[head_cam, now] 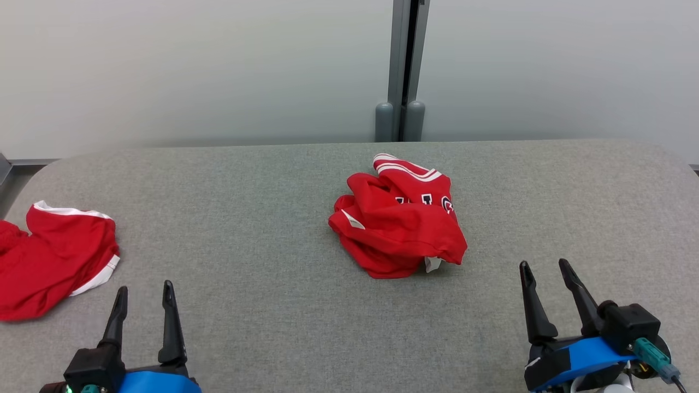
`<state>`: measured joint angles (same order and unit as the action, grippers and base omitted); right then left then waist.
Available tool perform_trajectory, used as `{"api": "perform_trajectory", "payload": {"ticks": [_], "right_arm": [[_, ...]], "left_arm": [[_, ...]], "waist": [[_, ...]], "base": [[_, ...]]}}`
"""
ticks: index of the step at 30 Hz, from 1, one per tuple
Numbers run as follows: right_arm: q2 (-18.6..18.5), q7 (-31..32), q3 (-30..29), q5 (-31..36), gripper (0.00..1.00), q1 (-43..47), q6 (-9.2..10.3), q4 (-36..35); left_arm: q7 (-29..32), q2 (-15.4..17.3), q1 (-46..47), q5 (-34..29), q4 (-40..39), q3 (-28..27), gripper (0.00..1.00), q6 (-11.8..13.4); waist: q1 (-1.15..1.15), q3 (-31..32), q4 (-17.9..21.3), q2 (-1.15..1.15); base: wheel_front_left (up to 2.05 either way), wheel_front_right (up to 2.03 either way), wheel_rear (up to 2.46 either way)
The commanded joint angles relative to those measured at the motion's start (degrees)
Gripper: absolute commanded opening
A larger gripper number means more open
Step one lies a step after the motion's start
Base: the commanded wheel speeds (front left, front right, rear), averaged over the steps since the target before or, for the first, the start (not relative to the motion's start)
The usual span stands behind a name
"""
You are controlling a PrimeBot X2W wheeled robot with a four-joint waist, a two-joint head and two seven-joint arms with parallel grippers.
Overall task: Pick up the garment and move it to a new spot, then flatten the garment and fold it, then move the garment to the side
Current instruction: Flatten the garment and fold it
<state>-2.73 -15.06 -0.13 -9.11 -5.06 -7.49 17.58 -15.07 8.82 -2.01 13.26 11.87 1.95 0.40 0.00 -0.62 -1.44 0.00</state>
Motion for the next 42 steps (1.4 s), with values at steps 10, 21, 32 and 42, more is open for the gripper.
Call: {"api": "perform_trajectory", "payload": {"ticks": [10, 21, 32, 42], "right_arm": [[-0.3, -0.2, -0.5, 0.8, 1.0, 0.6, -0.01, 0.8], [-0.3, -0.2, -0.4, 0.7, 1.0, 0.2, -0.01, 1.1], [-0.3, -0.2, -0.4, 0.6, 1.0, 0.2, -0.01, 1.2], [-0.3, -0.2, -0.7, 0.7, 1.0, 0.2, -0.01, 1.3]], "left_arm": [[-0.2, -1.8, -0.7, -2.1, 0.5, -2.3, 1.0, -1.4], [-0.2, -2.6, 0.6, -3.6, 1.6, -4.3, 1.0, -3.1], [-0.2, -3.4, 0.4, -5.0, 1.3, -5.0, 1.0, -3.5], [-0.2, -3.8, 0.9, -5.7, 1.4, -6.0, 1.0, -4.0]], "waist": [[0.0, 0.1, -0.1, 0.0], [0.0, -0.2, -0.1, 0.0], [0.0, -0.6, 0.0, 0.0], [0.0, -0.7, -0.1, 0.0]], "base": [[0.0, 0.0, 0.0], [0.0, 0.0, 0.0], [0.0, 0.0, 0.0], [0.0, 0.0, 0.0]]}}
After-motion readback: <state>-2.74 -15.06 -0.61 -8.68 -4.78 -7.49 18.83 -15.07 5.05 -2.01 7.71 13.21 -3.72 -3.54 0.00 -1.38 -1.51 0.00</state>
